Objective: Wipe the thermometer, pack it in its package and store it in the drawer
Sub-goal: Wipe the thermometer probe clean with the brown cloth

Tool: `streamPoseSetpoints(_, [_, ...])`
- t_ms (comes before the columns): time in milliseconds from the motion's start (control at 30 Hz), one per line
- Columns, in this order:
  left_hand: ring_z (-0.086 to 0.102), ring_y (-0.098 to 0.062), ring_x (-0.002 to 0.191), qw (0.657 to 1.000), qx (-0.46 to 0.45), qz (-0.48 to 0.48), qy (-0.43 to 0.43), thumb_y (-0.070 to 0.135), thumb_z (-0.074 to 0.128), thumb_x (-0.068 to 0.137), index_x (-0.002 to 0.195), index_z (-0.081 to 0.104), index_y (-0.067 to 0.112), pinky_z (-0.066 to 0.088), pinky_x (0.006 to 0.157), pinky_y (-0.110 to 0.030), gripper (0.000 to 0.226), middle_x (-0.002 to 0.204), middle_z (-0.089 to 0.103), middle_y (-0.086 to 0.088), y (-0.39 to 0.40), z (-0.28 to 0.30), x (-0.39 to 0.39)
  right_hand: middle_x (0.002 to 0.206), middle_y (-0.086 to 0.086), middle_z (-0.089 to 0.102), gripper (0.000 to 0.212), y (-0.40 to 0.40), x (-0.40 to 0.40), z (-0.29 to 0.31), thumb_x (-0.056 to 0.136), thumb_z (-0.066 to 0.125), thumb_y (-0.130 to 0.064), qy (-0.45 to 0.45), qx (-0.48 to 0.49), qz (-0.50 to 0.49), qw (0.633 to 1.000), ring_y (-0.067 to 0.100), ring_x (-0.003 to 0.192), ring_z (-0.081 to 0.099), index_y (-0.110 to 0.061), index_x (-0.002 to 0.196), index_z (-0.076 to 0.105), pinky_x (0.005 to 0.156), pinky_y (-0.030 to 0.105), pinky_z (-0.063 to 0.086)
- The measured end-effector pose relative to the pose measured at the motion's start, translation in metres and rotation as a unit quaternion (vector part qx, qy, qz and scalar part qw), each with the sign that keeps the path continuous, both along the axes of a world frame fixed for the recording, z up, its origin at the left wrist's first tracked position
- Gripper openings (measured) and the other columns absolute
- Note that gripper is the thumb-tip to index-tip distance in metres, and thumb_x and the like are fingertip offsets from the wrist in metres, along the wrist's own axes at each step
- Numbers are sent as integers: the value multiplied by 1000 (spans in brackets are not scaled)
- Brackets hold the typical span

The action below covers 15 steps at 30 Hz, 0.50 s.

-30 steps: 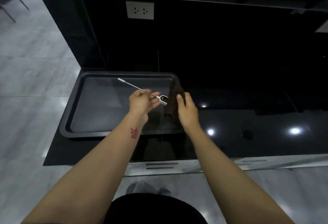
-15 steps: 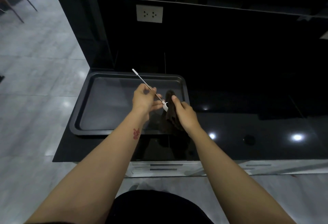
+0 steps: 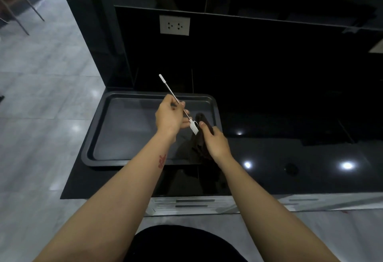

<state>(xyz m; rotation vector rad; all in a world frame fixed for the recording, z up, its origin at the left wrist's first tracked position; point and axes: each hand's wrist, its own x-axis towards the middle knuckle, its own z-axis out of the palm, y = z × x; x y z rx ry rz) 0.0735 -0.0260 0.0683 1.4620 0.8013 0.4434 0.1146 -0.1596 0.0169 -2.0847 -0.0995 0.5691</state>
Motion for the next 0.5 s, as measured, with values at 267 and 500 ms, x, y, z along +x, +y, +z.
streamPoseSetpoints(267, [74,-34,68,1000,5,-11,-18,14,55,99,85,51,11,62,59,-40,15,86,72,-15,11,12,4,111,6,65,49,-4,4,3,95,47,-58,55,44,6,997,20,98,61,-15,115,63,84,33,49])
streamPoseSetpoints(500, [74,-29,63,1000,22,-11,-16,15,59,97,89,52,8,61,55,-36,13,80,71,-15,11,14,5,102,-1,68,46,10,1,16,92,48,-62,38,134,25,990,17,99,64,-21,105,65,91,34,49])
